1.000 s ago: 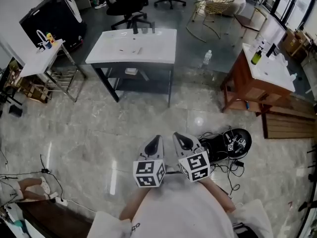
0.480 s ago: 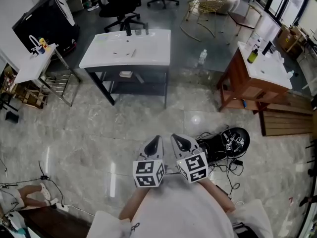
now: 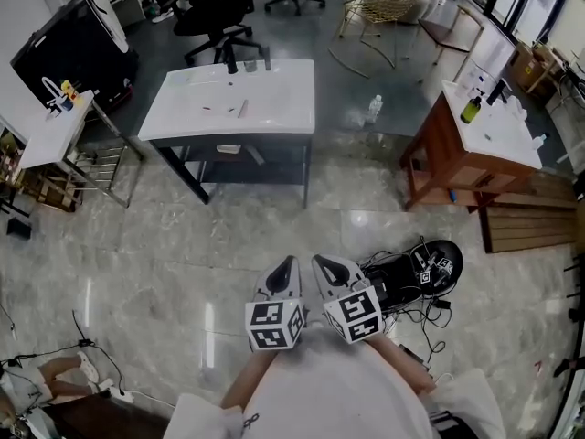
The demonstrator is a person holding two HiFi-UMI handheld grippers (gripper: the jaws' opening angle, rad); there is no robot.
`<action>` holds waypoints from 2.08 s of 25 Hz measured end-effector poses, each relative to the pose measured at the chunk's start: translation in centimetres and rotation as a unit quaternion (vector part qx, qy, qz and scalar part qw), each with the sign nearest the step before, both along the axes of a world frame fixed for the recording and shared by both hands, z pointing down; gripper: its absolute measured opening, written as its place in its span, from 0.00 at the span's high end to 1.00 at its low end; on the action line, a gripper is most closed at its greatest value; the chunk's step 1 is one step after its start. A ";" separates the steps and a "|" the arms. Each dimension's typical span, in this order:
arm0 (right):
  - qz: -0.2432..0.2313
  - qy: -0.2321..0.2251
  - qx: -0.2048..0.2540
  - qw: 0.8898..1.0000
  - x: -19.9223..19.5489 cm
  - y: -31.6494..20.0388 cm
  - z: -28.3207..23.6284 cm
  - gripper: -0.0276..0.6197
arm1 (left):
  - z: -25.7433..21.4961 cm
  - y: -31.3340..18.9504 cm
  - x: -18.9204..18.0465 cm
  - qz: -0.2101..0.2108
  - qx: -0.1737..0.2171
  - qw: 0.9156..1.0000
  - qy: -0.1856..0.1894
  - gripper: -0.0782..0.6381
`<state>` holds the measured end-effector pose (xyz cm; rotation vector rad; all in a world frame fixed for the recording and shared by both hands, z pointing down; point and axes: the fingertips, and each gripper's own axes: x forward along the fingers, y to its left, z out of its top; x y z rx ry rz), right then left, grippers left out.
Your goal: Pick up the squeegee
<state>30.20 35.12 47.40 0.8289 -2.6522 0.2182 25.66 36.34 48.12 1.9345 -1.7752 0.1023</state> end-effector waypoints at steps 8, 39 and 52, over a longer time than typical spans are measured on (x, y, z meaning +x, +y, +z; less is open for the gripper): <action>0.009 0.004 -0.017 1.000 -3.4 -6.2 0.4 0.92 | 0.1 -6.1 -3.7 0.001 -0.007 1.000 0.006 0.85; -0.007 -0.021 -0.079 0.997 -18.4 -16.1 1.8 0.91 | 0.7 -17.1 -19.4 -0.006 -0.008 1.000 0.018 0.85; -0.003 -0.037 -0.085 0.996 -19.8 -16.9 1.9 0.91 | -0.1 -17.9 -21.1 -0.010 0.008 1.000 0.005 0.85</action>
